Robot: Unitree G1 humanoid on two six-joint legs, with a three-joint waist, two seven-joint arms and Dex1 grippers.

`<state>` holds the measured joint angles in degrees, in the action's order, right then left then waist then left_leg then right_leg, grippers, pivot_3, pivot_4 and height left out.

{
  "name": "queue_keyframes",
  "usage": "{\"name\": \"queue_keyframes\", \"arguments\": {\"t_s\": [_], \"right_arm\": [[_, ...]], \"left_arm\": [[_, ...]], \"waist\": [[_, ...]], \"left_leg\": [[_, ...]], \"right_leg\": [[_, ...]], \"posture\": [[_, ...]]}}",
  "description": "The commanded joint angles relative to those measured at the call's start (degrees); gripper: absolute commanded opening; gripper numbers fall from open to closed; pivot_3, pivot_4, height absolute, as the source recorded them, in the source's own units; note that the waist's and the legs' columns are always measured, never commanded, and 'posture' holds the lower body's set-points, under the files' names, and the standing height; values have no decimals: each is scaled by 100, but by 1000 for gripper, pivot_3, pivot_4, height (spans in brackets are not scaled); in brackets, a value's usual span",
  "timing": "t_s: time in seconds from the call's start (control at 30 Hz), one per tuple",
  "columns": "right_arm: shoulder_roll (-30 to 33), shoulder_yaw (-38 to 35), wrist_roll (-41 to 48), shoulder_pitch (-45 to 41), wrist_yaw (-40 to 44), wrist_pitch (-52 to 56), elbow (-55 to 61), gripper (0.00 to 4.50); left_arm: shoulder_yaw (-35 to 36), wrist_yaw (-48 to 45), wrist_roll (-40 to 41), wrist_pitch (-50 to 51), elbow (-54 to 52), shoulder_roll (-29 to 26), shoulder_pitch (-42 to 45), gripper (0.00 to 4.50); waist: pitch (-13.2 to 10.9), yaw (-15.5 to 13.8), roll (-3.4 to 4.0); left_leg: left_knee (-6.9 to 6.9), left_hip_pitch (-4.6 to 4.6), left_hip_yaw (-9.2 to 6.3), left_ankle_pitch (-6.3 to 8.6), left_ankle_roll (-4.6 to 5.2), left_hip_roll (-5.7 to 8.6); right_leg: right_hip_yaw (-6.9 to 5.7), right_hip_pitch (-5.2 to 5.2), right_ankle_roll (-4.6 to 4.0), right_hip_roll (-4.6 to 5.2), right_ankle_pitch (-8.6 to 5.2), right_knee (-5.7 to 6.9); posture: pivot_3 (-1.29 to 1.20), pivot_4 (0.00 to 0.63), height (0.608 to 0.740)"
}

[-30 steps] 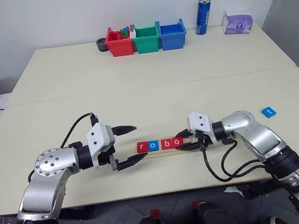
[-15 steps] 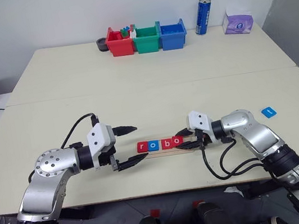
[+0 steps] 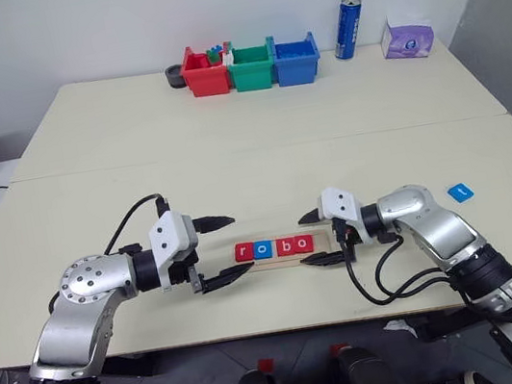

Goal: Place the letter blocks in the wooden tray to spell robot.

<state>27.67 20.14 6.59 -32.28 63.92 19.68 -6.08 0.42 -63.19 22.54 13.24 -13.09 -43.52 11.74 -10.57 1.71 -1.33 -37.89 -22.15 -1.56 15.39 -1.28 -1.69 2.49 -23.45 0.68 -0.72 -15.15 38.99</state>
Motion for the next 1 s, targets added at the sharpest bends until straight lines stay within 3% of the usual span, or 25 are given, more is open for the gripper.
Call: {"name": "queue_keyframes", "arguments": {"t_s": [0.03, 0.23, 0.47, 0.7, 1.0], "right_arm": [[146, -467, 340, -75, -25, 354, 435, 4459], [640, -1764, 815, 456, -870, 1556, 1487, 4459], [335, -3402, 96, 1613, -3470, 1972, 1927, 4459], [-6, -3837, -64, 2153, -4501, 2062, 2018, 4459], [-79, -3980, 15, 2063, -4924, 2191, 1578, 4459]], "left_arm": [[44, 0, 45, -84, -192, 15, 48, 4500], [-150, 191, 123, 128, -486, 311, 135, 4500], [-762, 793, -79, 324, -358, 1272, 622, 4500], [-1184, 889, -335, 247, 195, 1843, 1271, 4500], [-1357, 822, -460, 248, 465, 2126, 1554, 4500]], "waist": [[-1, 0, 1], [-2, -36, 3], [-1, -38, 2], [2, 29, 7], [4, 15, 13]], "left_leg": [[0, 0, 0, 0, 0, 0], [-1, -13, -11, 0, 0, -1], [-8, -24, -15, -1, -1, 9], [-4, -12, 6, -1, -1, 12], [-1, -5, 10, -1, -1, 10]], "right_leg": [[0, 0, 0, 0, 0, 0], [-2, 0, -2, 11, 1, -3], [4, 0, 5, 24, 1, 0], [11, -2, 14, 2, 1, 1], [18, -1, 19, -5, -2, 1]], "posture": [[0, 150, 740], [0, 150, 740], [0, 150, 740], [0, 150, 740], [0, 150, 740]]}}
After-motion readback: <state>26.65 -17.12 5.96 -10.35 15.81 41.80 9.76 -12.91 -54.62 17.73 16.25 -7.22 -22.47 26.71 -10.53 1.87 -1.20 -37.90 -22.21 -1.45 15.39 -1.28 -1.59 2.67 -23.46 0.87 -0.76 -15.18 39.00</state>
